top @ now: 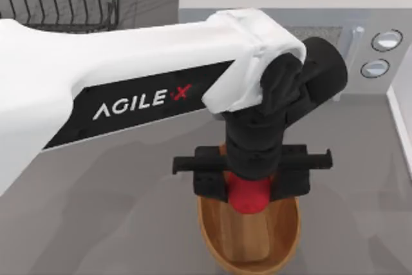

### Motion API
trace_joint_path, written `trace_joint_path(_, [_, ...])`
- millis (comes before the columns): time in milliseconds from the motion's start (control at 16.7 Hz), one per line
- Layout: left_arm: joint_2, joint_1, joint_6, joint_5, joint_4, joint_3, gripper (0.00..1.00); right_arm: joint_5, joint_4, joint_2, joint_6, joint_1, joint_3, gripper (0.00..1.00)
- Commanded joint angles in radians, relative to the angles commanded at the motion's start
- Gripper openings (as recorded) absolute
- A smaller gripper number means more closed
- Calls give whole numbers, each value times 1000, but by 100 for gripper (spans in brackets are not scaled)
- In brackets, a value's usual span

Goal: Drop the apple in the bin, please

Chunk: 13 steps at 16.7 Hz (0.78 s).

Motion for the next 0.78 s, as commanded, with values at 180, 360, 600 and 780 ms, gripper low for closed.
trace_joint_path(180, [0,0,0,0,0,0,38,0,0,0,0,0,0,100])
trace_joint_path(360, [0,0,0,0,0,0,60,0,0,0,0,0,0,100])
trace_joint_path(600, [0,0,0,0,0,0,90,0,0,0,0,0,0,100])
trace_joint_path(780, [0,0,0,0,0,0,100,0,0,0,0,0,0,100])
